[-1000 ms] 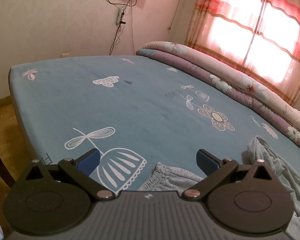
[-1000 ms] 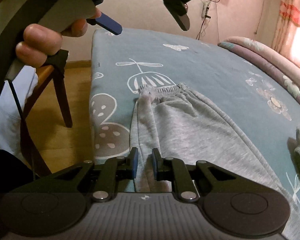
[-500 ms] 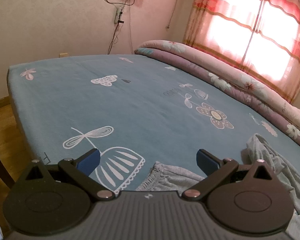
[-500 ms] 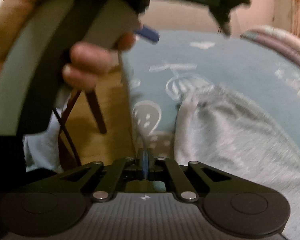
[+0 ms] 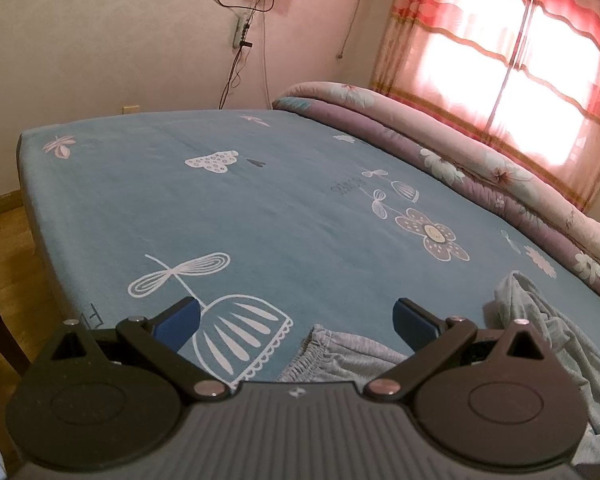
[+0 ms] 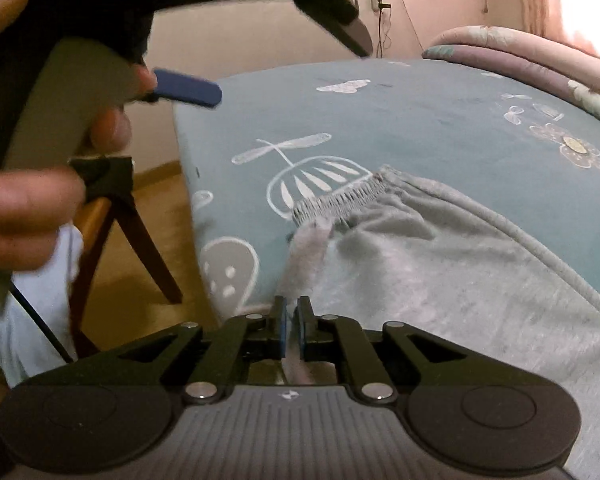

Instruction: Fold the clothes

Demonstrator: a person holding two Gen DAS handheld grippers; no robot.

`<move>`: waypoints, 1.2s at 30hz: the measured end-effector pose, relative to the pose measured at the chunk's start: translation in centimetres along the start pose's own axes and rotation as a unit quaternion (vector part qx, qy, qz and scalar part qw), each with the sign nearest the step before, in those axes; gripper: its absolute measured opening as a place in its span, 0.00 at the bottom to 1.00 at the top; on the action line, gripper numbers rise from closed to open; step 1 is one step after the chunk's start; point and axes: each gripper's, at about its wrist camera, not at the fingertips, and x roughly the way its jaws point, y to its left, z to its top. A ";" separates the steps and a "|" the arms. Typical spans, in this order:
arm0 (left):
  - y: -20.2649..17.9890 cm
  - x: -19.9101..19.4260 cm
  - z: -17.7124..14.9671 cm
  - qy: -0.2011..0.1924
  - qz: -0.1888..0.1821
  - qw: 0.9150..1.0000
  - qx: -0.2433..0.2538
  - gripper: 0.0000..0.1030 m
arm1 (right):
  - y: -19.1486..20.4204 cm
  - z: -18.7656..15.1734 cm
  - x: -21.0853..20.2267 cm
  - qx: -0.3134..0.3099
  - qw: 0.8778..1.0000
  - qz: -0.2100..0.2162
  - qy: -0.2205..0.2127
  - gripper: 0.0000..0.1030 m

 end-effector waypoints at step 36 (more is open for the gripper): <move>1.1 0.5 0.2 0.004 0.011 1.000 -0.020 0.99 | -8.2 6.6 4.5 0.047 0.991 -0.120 -0.019 0.27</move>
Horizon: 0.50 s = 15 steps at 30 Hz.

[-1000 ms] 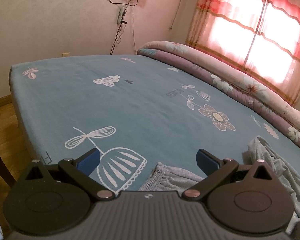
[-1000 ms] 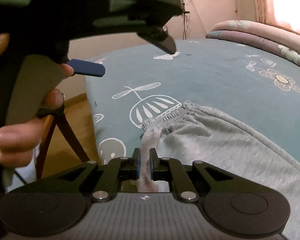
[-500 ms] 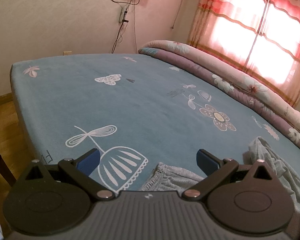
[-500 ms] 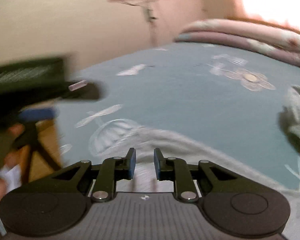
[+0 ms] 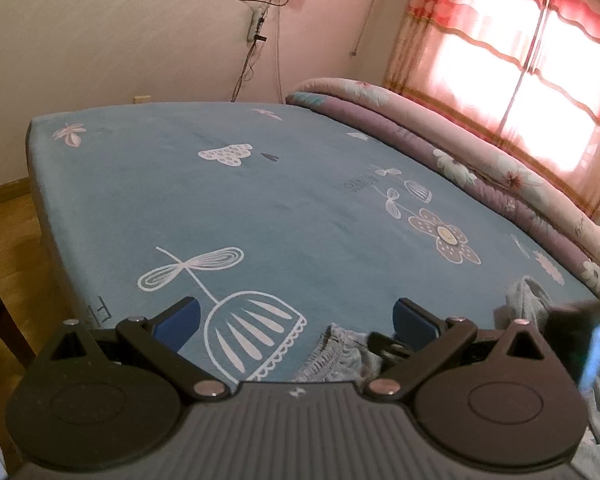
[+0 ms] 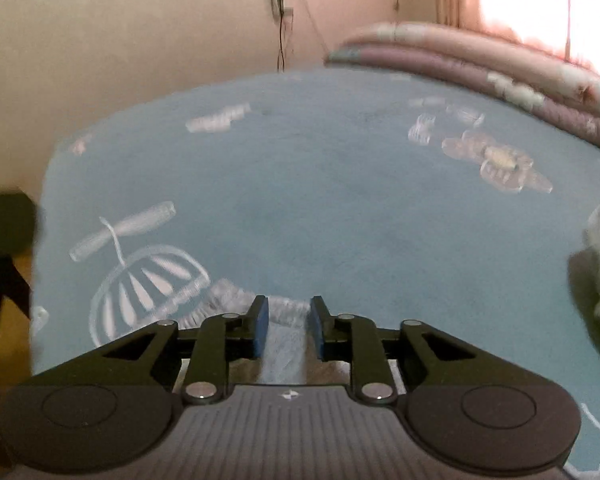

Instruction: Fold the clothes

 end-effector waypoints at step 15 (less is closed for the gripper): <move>1.0 -0.2 0.2 -0.005 0.011 1.000 -0.013 0.99 | 4.1 -2.9 -3.7 -0.127 0.991 0.026 0.023 0.30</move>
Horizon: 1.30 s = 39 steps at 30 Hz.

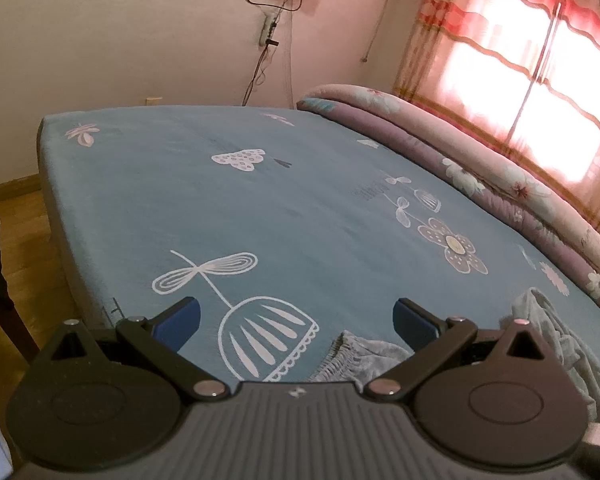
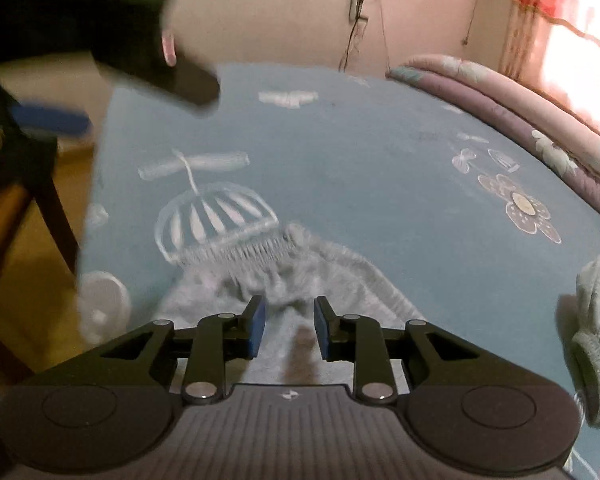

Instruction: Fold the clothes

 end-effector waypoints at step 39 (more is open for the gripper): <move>-2.5 0.6 -1.0 0.022 -0.025 0.999 0.041 0.99 | -2.3 -6.2 -6.6 0.059 0.995 -0.046 0.063 0.60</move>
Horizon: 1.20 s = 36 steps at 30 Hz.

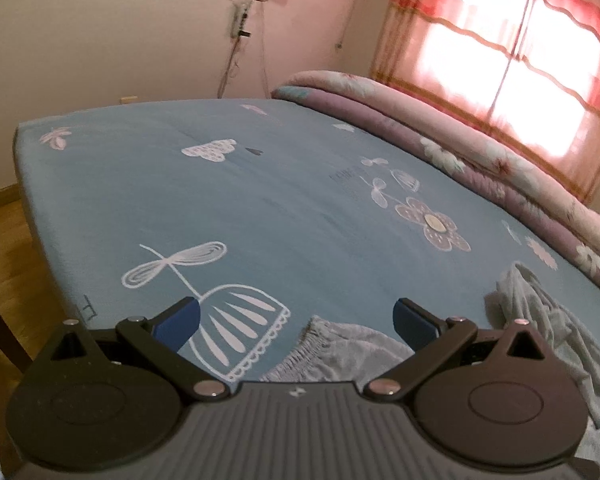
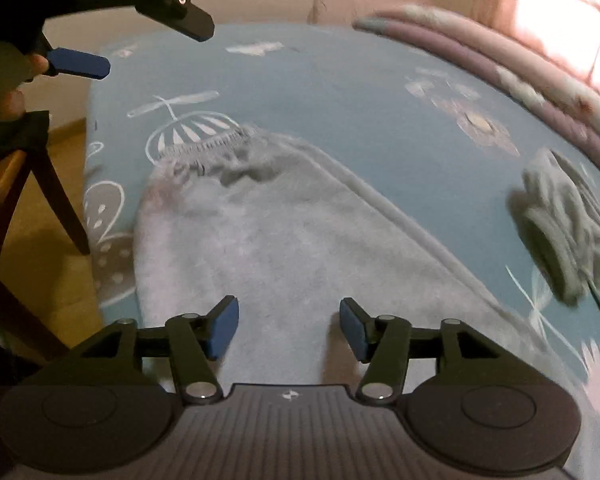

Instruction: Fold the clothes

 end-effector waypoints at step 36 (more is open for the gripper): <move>-8.8 7.2 -6.4 0.137 0.035 0.977 0.161 0.99 | -4.6 -15.2 -9.9 0.234 0.969 -0.071 -0.041 0.92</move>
